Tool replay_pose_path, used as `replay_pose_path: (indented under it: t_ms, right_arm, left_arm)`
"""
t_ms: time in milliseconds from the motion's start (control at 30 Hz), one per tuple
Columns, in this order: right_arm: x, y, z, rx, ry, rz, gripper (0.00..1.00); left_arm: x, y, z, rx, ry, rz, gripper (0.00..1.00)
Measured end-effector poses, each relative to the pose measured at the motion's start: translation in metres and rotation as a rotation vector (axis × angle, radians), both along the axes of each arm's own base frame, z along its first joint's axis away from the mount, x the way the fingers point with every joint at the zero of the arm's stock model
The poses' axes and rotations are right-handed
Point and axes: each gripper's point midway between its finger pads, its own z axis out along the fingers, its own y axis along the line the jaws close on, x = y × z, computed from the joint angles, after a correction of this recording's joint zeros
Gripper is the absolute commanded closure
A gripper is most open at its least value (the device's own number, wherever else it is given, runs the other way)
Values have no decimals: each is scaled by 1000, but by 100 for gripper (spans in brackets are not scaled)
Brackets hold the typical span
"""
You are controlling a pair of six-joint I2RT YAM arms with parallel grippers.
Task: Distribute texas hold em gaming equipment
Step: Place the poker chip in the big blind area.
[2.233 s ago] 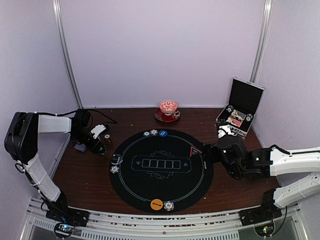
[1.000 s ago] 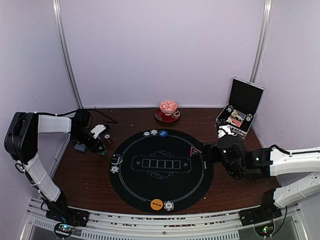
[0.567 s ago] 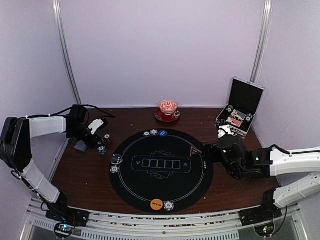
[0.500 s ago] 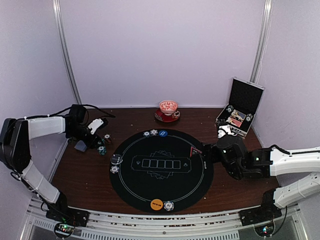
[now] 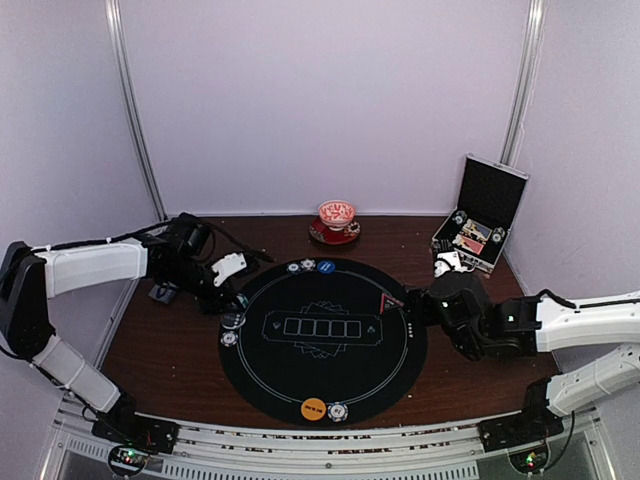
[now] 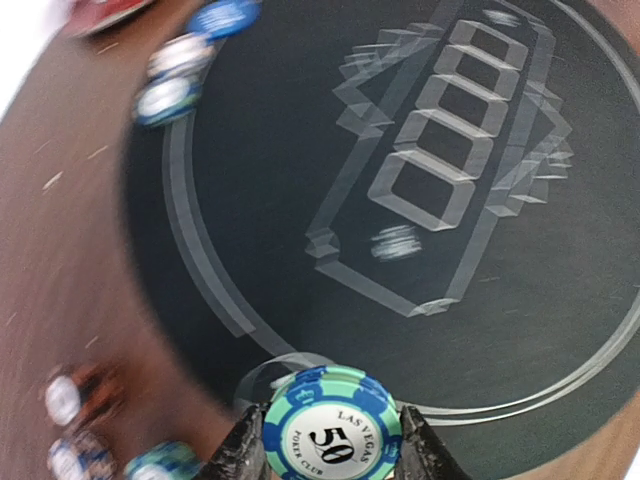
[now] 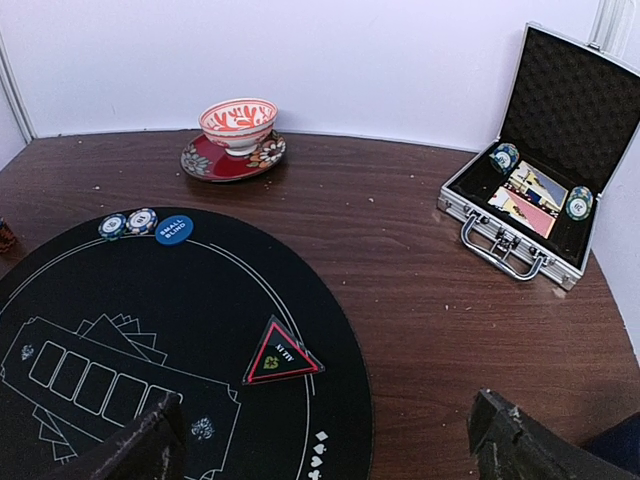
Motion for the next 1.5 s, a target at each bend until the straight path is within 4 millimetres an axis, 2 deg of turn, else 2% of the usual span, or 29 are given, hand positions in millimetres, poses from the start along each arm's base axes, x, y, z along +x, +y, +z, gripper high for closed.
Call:
replay_pose_path:
  t_ms: [233, 333, 367, 400, 533, 667, 833, 967, 1100, 1200, 1500]
  right_arm:
    - [2, -12, 7, -9, -37, -62, 0]
    - [1, -26, 15, 9, -68, -107, 0]
    - [1, -30, 17, 16, -77, -121, 0]
    - [1, -35, 20, 28, -85, -136, 0]
    - [1, -52, 27, 56, -116, -192, 0]
    - [0, -61, 30, 75, -133, -227, 0]
    - [-1, -68, 33, 84, -146, -251, 0]
    - [-2, -69, 33, 91, -146, -258, 0]
    - [-2, -70, 34, 94, -146, -259, 0]
    - [-2, -70, 35, 99, -149, -258, 0]
    - [-2, -71, 36, 101, -149, -258, 0]
  left_arm:
    - [-41, -71, 11, -9, 25, -204, 70]
    - [-65, -107, 13, -12, 29, -301, 70]
    - [-67, -112, 12, -11, 34, -309, 70]
    - [-84, -126, 11, -7, 37, -361, 70]
    - [-125, -167, 7, 6, 34, -482, 69]
    - [-159, -199, 4, 9, 31, -579, 69]
    - [-179, -234, -11, 21, 27, -647, 70]
    - [-193, -248, -36, 65, 38, -684, 69]
    - [-209, -253, -52, 97, 53, -716, 70]
    - [-214, -254, -57, 103, 58, -723, 70]
    - [-215, -261, -62, 101, 60, -713, 69]
